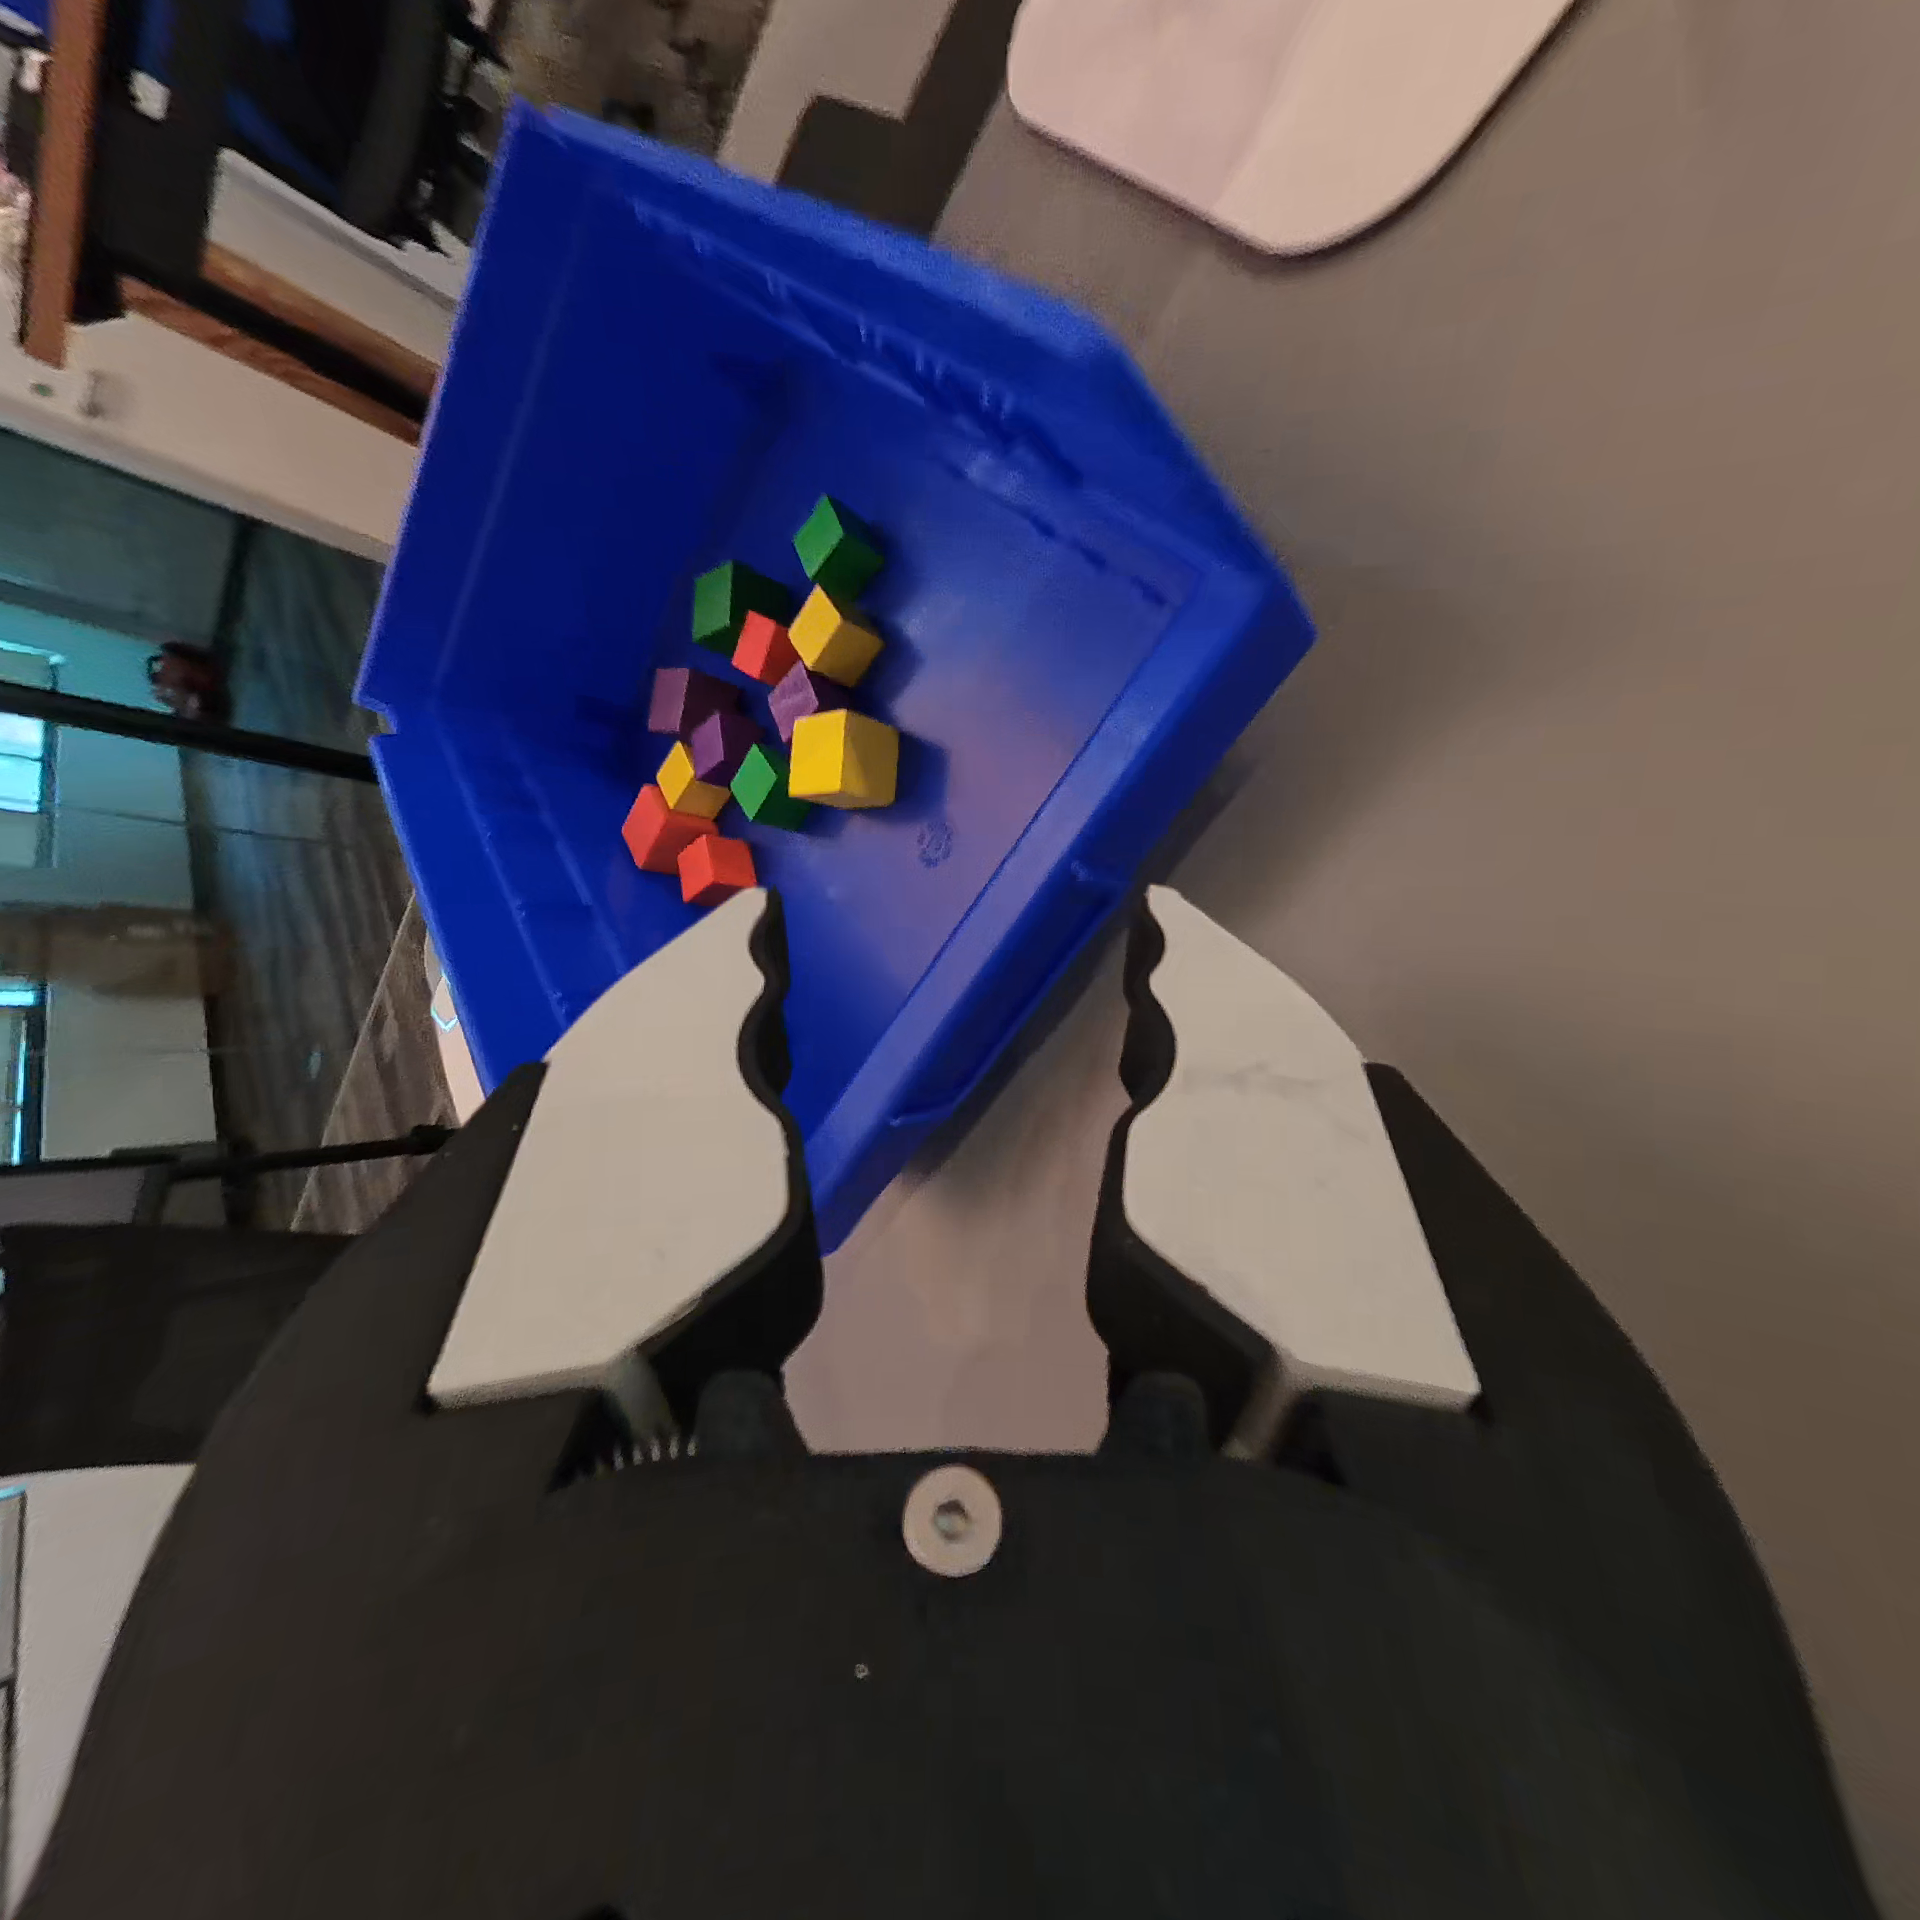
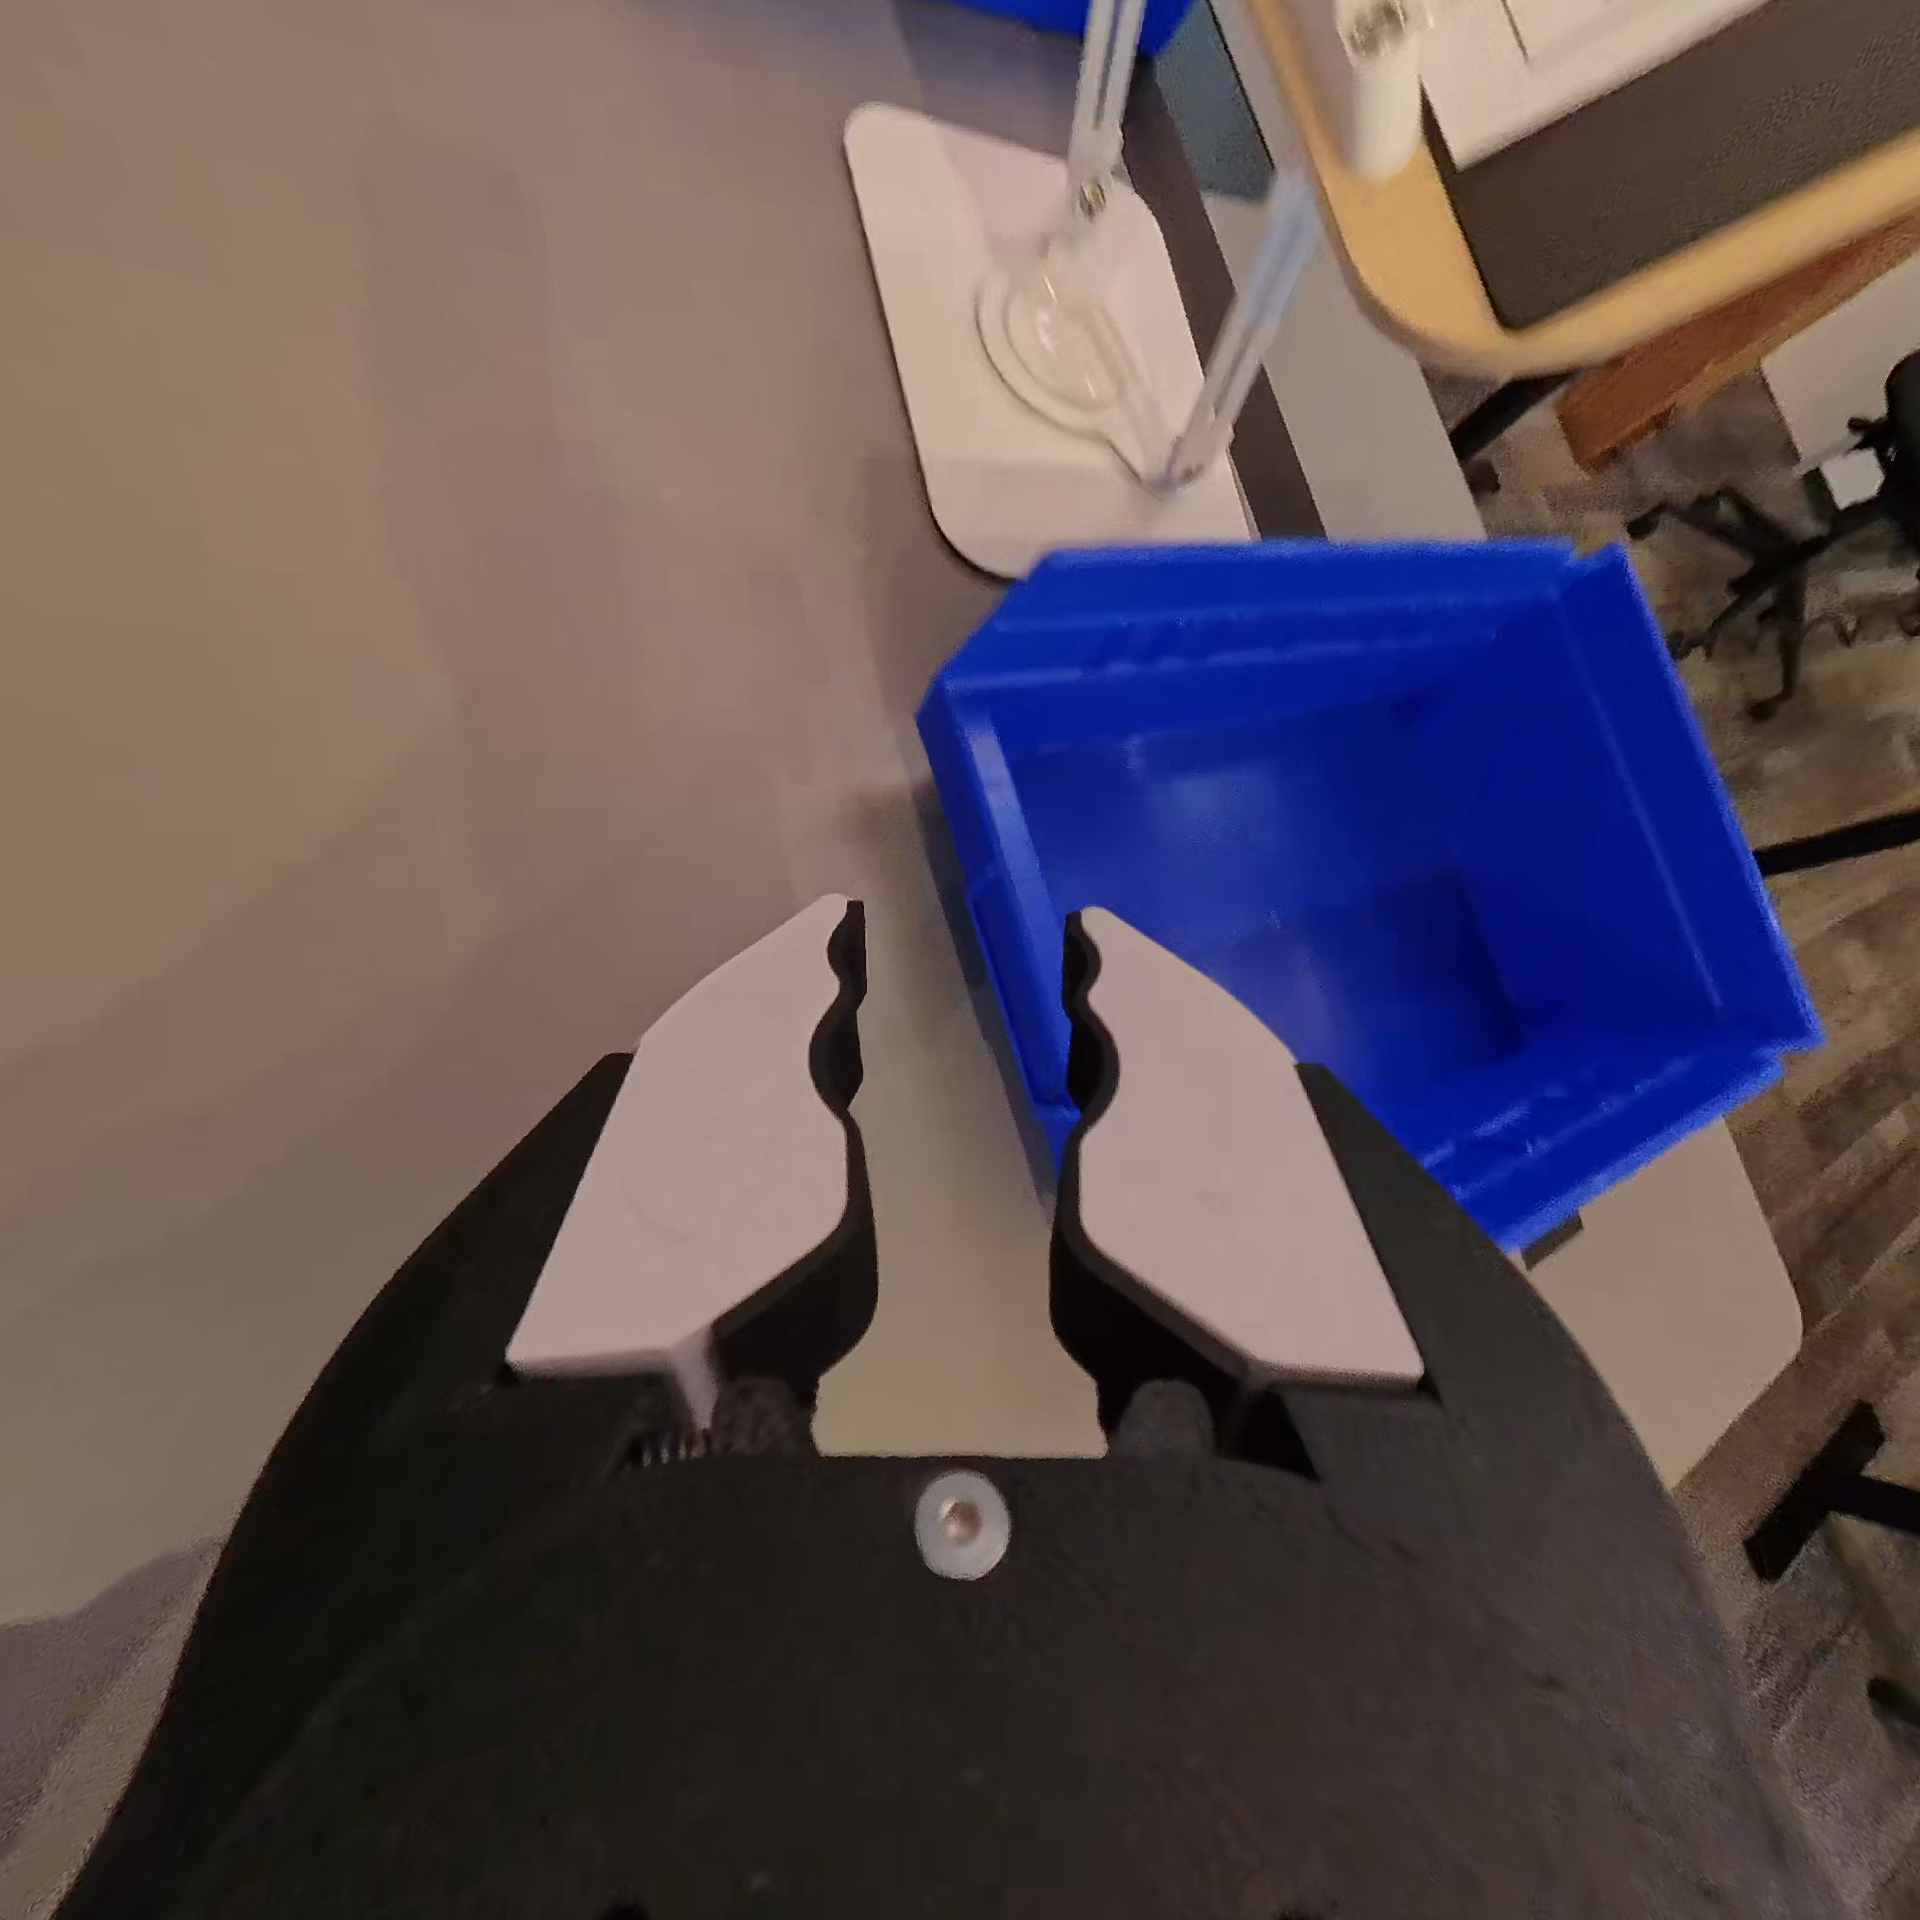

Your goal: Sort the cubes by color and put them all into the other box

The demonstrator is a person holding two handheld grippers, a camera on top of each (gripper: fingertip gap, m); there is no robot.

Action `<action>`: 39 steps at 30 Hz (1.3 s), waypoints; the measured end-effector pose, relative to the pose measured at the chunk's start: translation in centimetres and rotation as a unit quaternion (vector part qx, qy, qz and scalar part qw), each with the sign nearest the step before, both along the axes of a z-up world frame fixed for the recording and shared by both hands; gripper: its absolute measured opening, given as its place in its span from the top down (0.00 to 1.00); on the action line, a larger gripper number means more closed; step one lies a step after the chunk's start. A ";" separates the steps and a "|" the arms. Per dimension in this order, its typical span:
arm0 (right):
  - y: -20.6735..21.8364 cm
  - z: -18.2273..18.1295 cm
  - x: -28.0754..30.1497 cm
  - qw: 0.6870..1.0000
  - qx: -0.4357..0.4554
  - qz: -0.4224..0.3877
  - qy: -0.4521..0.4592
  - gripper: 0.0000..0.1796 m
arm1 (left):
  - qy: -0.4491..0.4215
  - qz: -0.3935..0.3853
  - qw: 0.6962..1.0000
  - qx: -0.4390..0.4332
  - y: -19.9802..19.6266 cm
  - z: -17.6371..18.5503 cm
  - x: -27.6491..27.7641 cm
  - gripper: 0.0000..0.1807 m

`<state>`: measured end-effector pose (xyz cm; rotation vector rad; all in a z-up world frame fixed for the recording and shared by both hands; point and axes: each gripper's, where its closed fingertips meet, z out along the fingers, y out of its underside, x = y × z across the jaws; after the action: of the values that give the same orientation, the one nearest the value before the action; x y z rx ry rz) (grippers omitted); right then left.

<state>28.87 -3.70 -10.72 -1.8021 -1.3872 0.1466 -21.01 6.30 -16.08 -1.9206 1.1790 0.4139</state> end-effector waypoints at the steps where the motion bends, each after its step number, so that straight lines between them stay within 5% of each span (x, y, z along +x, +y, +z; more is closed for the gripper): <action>1: -0.4 0.2 -1.1 1.000 0.007 0.002 0.003 0.80 | -0.013 0.010 1.000 0.004 -0.4 0.2 0.9 0.68; 10: -0.7 -0.3 -15.3 0.995 0.040 0.004 0.087 0.75 | -0.087 0.094 0.990 0.062 0.6 1.3 5.6 0.59; 17: 2.6 -0.9 -20.8 0.981 0.055 -0.054 0.180 0.62 | -0.127 0.138 0.980 0.066 2.2 0.0 5.7 0.51; 39: 10.8 -6.0 -17.2 0.951 0.143 -0.249 0.113 0.50 | -0.142 0.140 0.974 0.107 2.9 0.0 6.7 0.48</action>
<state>11.70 7.09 -16.68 -1.7657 -0.7209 -0.1088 -14.26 9.17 -16.06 -1.8844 0.6546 0.3819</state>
